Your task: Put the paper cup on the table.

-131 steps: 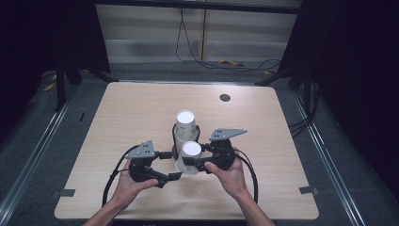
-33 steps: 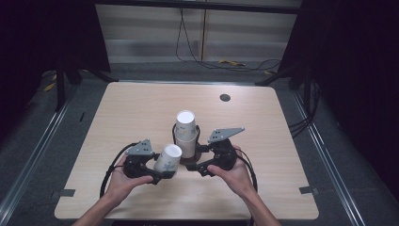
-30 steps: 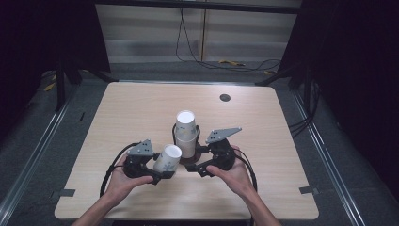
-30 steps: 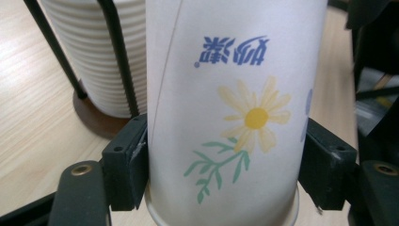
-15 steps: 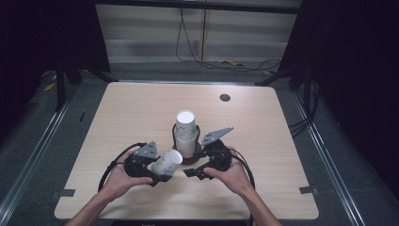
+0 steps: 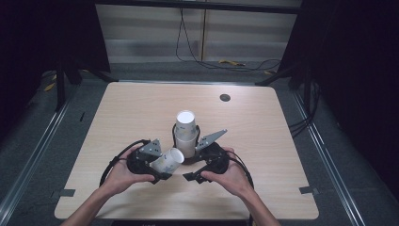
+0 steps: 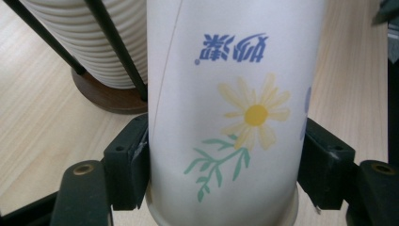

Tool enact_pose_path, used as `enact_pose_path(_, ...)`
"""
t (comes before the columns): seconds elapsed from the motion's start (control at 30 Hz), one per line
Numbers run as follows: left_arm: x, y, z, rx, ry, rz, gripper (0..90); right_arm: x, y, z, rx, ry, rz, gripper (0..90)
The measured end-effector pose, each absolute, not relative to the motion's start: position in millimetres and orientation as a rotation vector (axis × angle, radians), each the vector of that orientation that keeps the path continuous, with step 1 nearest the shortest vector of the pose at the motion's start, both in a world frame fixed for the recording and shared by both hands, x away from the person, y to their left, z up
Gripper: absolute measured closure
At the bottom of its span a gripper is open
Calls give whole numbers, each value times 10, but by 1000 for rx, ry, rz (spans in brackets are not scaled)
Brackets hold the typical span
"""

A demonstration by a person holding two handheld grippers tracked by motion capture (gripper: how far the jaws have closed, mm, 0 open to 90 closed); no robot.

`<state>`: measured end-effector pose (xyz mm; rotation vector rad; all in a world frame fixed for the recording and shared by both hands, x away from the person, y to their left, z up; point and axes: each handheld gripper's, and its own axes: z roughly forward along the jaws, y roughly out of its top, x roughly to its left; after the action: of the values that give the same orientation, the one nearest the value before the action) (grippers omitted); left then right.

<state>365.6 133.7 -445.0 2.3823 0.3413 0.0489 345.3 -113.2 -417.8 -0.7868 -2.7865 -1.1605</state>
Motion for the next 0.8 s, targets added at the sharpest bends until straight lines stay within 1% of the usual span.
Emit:
enact_pose_path(0.17,3647,1318,-4445,2399,333,58,294,3452,-1136,-4175,-774,-2785,-1122,263)
enact_pose_path(0.23,3654,1312,-4447,2400,331,69,294,3461,-1127,-4184,-771,-2781,-1103,236)
enact_pose_path(0.3,3667,1301,-4450,2414,324,62,294,3475,-1118,-4191,-761,-2770,-1078,244)
enact_pose_path(0.43,3653,1268,-4434,2434,288,67,294,3501,-1083,-4177,-746,-2787,-1011,220)
enact_pose_path(0.47,3640,1270,-4408,2405,289,61,294,3502,-1070,-4171,-739,-2797,-988,221)
enact_pose_path(0.53,3636,1271,-4400,2404,291,56,294,3506,-1058,-4171,-718,-2815,-986,220)
enact_pose_path(0.6,3630,1263,-4402,2426,271,68,294,3490,-1034,-4165,-719,-2816,-962,209)
enact_pose_path(0.73,3597,1230,-4417,2439,256,79,294,3476,-1001,-4187,-735,-2846,-932,156)
enact_pose_path(0.8,3578,1216,-4416,2449,248,85,294,3473,-989,-4201,-747,-2853,-923,166)
